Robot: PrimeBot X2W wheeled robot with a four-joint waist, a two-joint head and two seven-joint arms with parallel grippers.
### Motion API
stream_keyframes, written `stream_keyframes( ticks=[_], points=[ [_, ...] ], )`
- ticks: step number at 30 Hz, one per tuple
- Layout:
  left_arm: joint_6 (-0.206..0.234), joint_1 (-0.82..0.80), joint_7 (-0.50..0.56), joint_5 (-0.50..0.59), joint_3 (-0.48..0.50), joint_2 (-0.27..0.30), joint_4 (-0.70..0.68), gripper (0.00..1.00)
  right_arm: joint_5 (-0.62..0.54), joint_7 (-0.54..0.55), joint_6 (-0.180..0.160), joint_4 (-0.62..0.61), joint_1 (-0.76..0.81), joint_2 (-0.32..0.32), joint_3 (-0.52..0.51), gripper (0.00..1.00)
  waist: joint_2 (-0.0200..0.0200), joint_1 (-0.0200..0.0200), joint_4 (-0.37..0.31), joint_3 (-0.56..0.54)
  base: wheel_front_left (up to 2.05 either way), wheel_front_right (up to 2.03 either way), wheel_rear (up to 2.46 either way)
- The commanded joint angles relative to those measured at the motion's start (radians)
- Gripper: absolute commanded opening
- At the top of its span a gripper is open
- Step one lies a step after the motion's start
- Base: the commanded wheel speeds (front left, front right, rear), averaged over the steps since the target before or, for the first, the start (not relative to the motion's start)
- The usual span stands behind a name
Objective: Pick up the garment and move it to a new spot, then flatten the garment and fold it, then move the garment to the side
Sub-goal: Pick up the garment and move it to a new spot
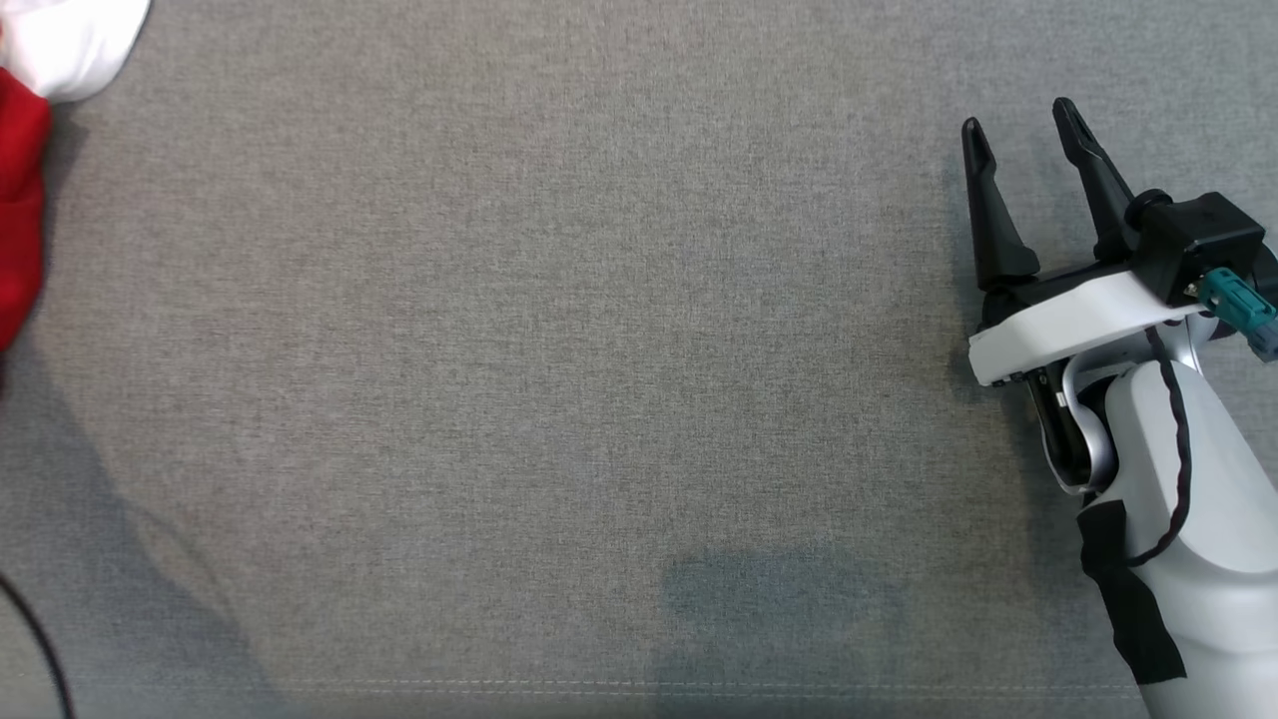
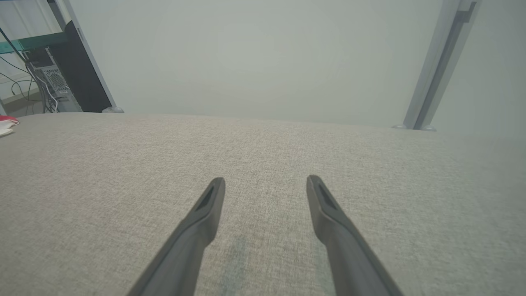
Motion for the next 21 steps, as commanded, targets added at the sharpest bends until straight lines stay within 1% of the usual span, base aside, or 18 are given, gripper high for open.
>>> stream_keyframes(
  ticks=[1, 6, 10, 13, 17, 21],
  points=[
    [-0.006, -0.012, -0.007, 0.000, -0.007, 0.049, -0.039, 0.00, 0.008, -0.006, 0.007, -0.014, 0.031, 0.008, 0.012, 1.00, 0.0000, 0.0000, 0.005, -0.016, 0.00, 0.00, 0.00],
    [-0.007, 0.031, -0.020, -0.080, -0.175, -0.058, -0.255, 0.00, 0.015, -0.006, 0.007, -0.009, 0.048, 0.010, 0.005, 1.00, 0.0000, 0.0000, 0.005, -0.071, 0.00, 0.00, 0.00],
    [-0.007, 0.097, -0.022, -0.143, -0.324, -0.142, -0.462, 0.00, 0.019, -0.006, 0.007, -0.009, 0.069, 0.012, 0.000, 1.00, 0.0000, 0.0000, -0.009, -0.115, 0.00, 0.00, 0.00],
    [-0.007, 0.150, -0.022, -0.181, -0.423, -0.206, -0.579, 0.00, 0.026, -0.006, 0.007, -0.007, 0.084, 0.010, 0.002, 1.00, 0.0000, 0.0000, -0.026, -0.148, 0.00, 0.00, 0.00],
    [-0.007, 0.227, -0.022, -0.215, -0.555, -0.289, -0.652, 0.00, 0.037, -0.006, 0.007, -0.006, 0.109, 0.012, 0.006, 1.00, 0.0000, 0.0000, -0.057, -0.190, 0.00, 0.00, 0.00],
    [-0.007, 0.270, -0.022, -0.232, -0.670, -0.369, -0.659, 0.00, 0.046, -0.006, 0.007, 0.001, 0.129, 0.010, 0.008, 1.00, 0.0000, 0.0000, -0.084, -0.223, 0.00, 0.00, 0.00]
  ],
)
